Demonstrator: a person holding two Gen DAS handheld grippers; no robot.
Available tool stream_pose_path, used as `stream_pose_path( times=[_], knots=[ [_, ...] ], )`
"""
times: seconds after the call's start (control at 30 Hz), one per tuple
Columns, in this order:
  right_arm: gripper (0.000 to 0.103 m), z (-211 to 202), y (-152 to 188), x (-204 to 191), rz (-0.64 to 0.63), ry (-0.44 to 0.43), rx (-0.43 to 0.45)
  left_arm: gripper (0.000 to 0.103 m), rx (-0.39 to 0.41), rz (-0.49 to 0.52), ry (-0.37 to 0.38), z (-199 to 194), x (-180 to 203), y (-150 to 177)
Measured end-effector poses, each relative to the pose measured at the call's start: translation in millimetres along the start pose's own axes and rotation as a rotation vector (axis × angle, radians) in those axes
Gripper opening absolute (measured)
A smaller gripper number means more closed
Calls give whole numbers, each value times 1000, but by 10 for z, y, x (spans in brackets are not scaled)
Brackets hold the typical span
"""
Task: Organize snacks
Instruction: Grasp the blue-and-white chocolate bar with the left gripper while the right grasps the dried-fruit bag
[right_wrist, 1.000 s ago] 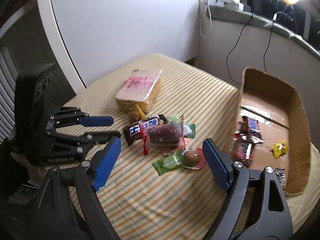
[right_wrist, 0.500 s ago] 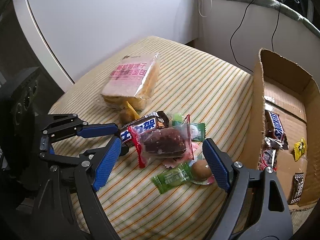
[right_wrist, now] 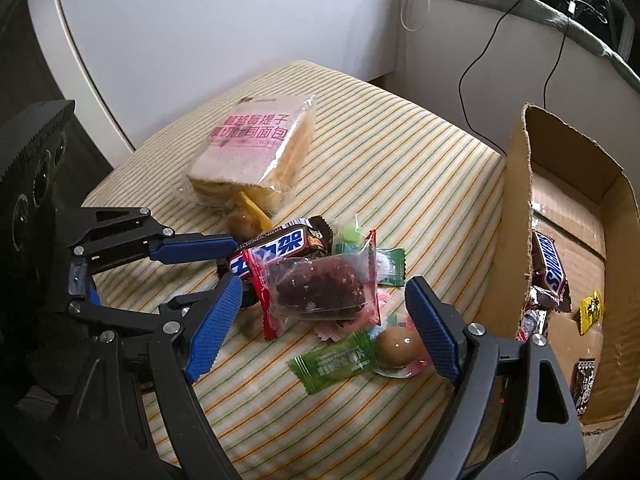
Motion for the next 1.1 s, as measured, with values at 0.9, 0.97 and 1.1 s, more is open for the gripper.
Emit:
stream_pose_path(
  times=[0.9, 0.97, 1.1],
  knots=[
    [59, 223, -35, -35, -55, 3, -104, 28, 0, 16, -11, -12, -88, 40],
    [59, 205, -24, -29, -55, 5, -99, 29, -4, 19, -11, -3, -81, 44],
    [58, 181, 1, -4, -45, 5, -93, 42, -26, 4, 0, 48, -82, -3]
  ],
)
Point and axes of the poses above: each gripper's, at about its wrist camera, not at the fingertips, and z roughly the way its jaws point, x to its right, y to its underside, the point moved 6 cm from there along z, roughly the way its jaws point, and after that the axes turned 7 degrees about -z, right-handed, at the moved point
